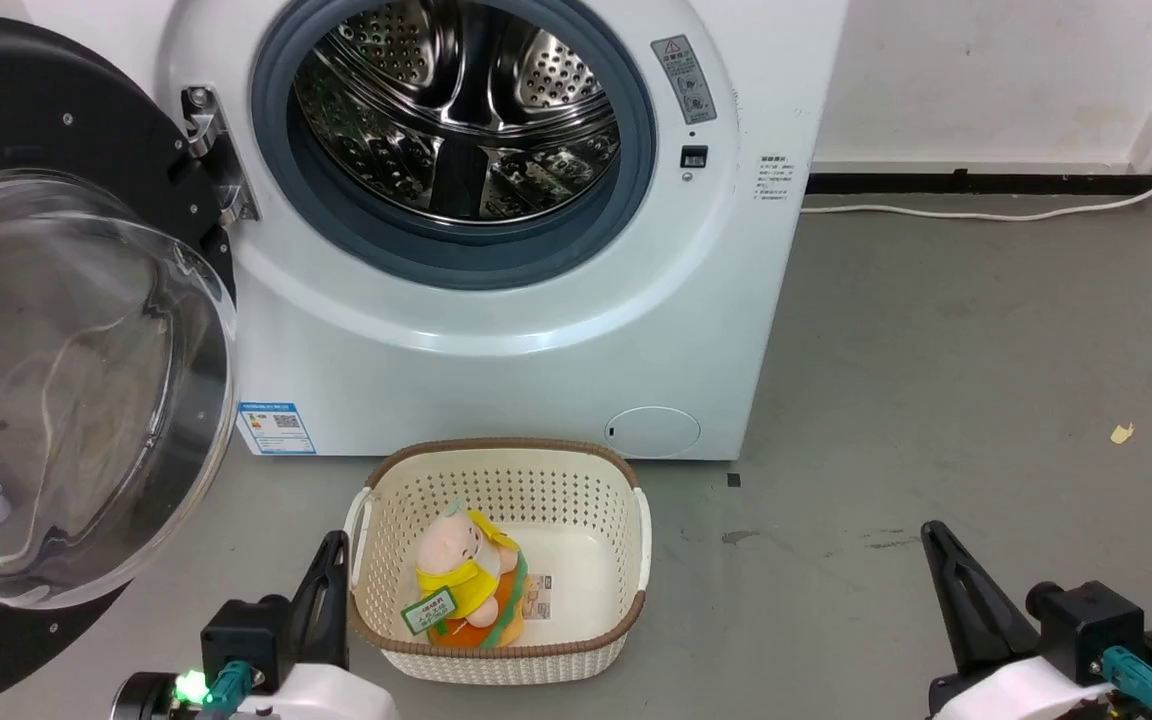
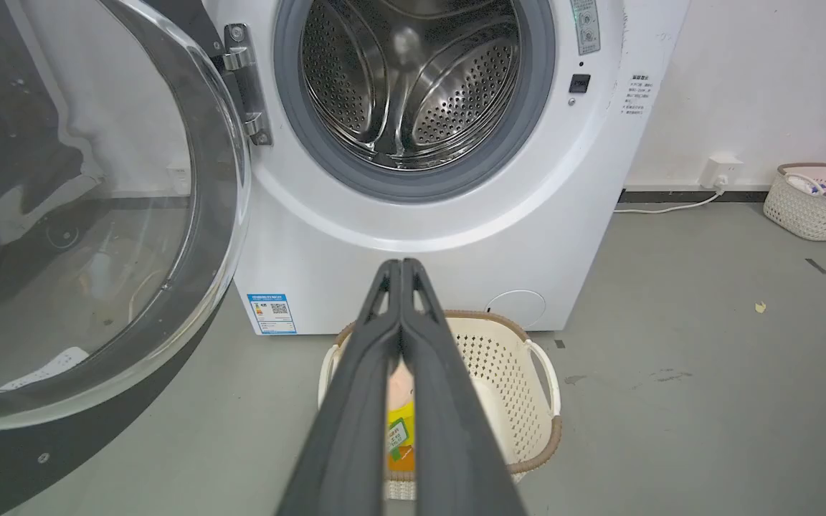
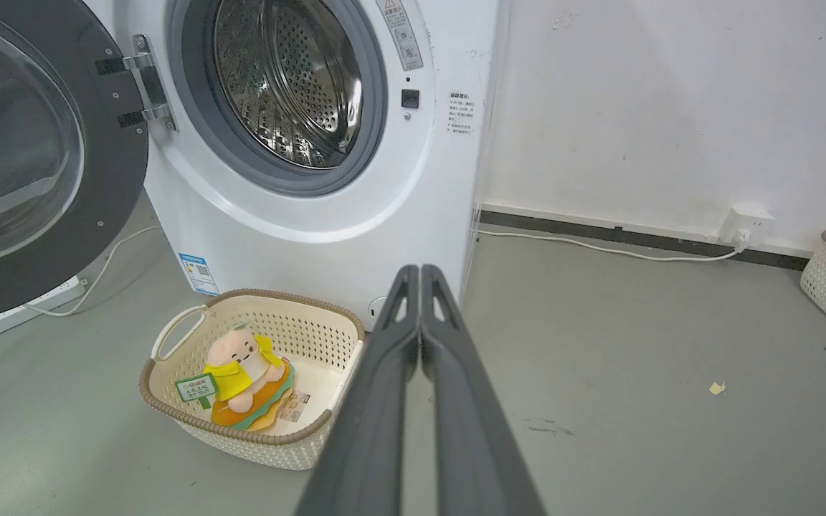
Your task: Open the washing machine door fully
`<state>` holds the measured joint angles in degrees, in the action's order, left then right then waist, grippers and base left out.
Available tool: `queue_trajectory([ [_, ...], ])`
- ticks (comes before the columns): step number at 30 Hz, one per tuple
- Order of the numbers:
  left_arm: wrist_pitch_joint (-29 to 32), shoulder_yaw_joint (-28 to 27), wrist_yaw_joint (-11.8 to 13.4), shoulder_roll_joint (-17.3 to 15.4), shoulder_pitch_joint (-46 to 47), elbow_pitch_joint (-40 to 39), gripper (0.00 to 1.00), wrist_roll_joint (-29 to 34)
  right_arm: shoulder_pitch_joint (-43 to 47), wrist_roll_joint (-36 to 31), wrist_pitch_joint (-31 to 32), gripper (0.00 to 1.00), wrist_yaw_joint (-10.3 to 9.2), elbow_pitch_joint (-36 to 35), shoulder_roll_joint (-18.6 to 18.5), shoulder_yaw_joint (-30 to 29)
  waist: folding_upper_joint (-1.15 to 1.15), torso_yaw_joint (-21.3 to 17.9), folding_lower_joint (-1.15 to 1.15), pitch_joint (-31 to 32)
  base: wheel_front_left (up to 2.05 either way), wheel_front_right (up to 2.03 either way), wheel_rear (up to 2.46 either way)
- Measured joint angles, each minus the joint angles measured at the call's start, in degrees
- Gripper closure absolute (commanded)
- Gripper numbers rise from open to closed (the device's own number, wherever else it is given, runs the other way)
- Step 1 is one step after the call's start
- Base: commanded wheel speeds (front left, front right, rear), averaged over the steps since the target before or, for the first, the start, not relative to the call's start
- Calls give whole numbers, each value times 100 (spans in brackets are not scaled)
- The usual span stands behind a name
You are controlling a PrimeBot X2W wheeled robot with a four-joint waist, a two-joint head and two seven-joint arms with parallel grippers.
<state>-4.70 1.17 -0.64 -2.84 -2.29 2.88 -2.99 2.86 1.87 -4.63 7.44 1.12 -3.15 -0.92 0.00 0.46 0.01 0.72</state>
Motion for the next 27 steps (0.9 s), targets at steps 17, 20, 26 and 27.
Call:
queue_trajectory([
  [17,201,-33,8,1,26,-112,100,97,-108,-59,201,100,0,-31,0,34,0,-20,-1,-32,0,0,0],
  [20,259,-43,20,1,45,-135,100,141,-114,-88,252,100,0,-35,0,45,0,-25,0,-39,0,0,0],
  [26,320,-57,47,0,118,-186,100,188,-136,-101,321,100,0,-55,1,62,0,-33,0,-52,0,0,0],
  [27,354,-65,47,0,118,-199,100,190,-138,-101,356,100,0,-62,1,68,0,-36,0,-56,0,0,0],
])
